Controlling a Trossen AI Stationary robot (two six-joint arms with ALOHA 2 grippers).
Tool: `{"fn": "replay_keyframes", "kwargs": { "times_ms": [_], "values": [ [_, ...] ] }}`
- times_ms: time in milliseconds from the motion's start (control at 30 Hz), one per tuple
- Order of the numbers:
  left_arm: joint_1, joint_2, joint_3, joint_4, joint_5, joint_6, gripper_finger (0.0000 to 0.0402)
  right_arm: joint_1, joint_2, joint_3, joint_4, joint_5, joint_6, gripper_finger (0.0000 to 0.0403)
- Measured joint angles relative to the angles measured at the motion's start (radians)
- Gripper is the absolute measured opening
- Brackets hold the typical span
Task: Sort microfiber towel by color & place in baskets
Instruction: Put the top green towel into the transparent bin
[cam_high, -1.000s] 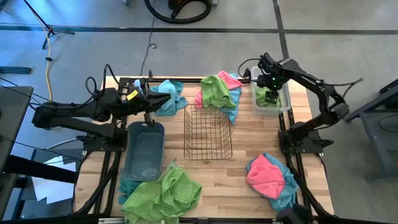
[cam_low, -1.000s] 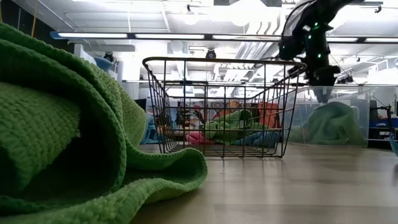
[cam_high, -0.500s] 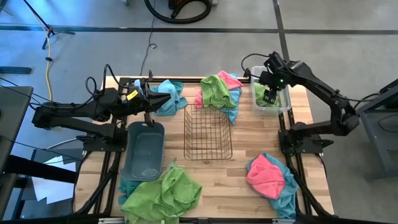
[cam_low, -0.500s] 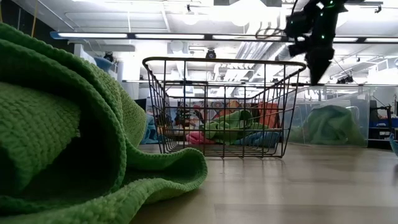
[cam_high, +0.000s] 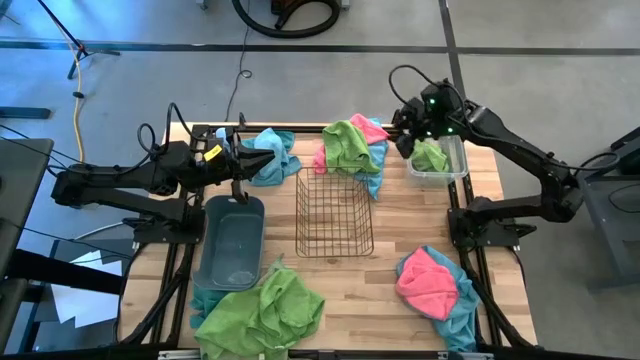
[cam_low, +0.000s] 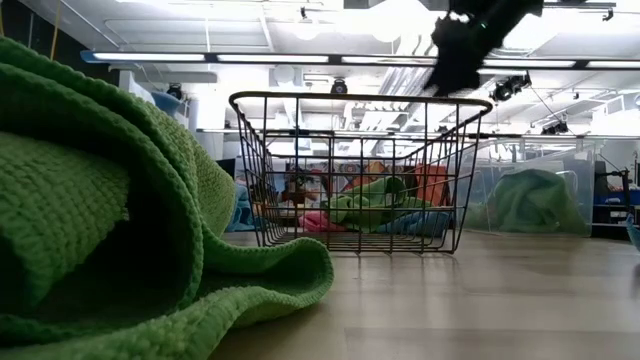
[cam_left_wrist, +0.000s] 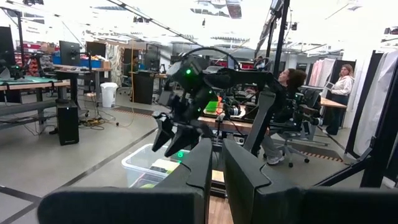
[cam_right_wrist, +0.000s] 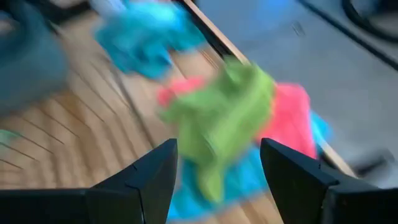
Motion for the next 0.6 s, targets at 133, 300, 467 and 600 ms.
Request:
{"fn": "replay_keyframes", "kwargs": {
  "times_ms": [133, 300, 467, 600],
  "values": [
    [0.000, 0.000, 0.000, 0.000, 0.000, 0.000, 0.0026, 0.069, 0.000, 0.000, 0.164, -0.051, 0.028, 0.0227],
    [0.000, 0.000, 0.000, 0.000, 0.000, 0.001, 0.0026, 0.145, 0.000, 0.000, 0.353, -0.050, 0.031, 0.0227],
    [0.000, 0.000, 0.000, 0.000, 0.000, 0.001, 0.0026, 0.182, 0.000, 0.000, 0.461, -0.016, 0.102, 0.0227],
    [0.000, 0.000, 0.000, 0.001, 0.000, 0.001, 0.0026, 0.182, 0.002, 0.000, 0.460, 0.036, 0.148, 0.0227]
  ]
}}
